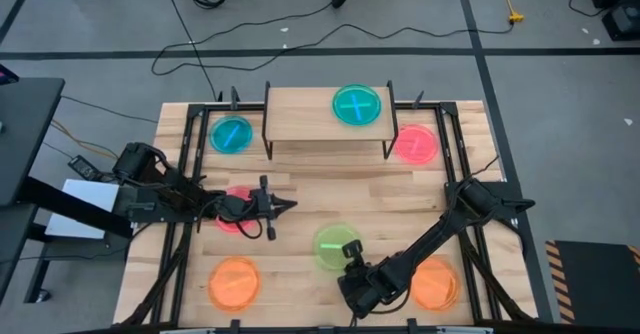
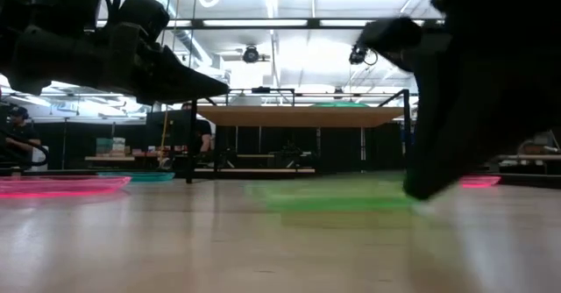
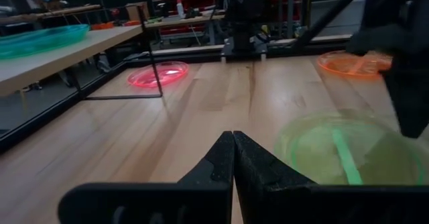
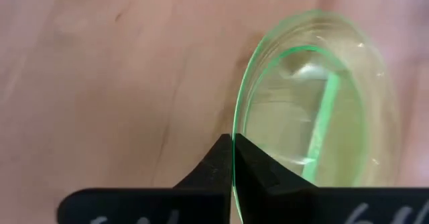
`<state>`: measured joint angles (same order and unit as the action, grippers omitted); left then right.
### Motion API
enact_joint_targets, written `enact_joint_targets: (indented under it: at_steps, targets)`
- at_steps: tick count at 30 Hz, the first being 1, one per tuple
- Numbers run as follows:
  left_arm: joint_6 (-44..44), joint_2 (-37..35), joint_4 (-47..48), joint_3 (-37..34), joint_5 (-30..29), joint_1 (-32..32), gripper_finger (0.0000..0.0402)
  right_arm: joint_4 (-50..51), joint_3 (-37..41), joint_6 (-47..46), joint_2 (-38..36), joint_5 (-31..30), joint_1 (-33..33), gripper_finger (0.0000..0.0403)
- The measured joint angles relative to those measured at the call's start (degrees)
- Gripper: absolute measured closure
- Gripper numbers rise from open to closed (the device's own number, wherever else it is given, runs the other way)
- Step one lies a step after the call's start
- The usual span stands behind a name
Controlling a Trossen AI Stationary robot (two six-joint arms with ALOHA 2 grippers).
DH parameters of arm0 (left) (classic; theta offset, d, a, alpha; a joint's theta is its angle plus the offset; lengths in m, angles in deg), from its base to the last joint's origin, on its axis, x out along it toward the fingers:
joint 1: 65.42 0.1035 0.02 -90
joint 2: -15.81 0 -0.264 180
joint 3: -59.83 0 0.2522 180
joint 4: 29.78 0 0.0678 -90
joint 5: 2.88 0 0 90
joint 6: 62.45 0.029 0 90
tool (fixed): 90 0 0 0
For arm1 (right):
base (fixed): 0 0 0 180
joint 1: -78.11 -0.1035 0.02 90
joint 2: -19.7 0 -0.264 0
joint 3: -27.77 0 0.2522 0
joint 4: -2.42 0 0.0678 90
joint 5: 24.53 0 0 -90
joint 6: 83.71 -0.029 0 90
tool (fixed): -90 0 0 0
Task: Place and stack plates onto a shelf
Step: Stack the green plate on top of the blue plate on the shelf
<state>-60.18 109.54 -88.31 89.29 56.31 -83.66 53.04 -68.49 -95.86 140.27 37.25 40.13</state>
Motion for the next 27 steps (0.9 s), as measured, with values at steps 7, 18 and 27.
enact_joint_targets:
  at_steps: [7, 18, 27]
  targets:
    - [-0.02, 0.00, -0.02, 0.00, -1.94, 0.00, 0.0393, 2.73, 0.00, 2.48, -6.70, -4.51, 1.38, 0.0389]
    - [0.32, 0.00, -0.67, 0.00, -4.36, 0.07, 0.0393, 10.69, -0.07, 11.64, -21.44, -13.41, 8.34, 0.0388]
    - [0.00, 0.00, -0.63, 0.00, -4.36, 0.90, 0.0393, 12.68, -0.11, 25.05, -29.01, -11.70, 26.05, 0.0387]
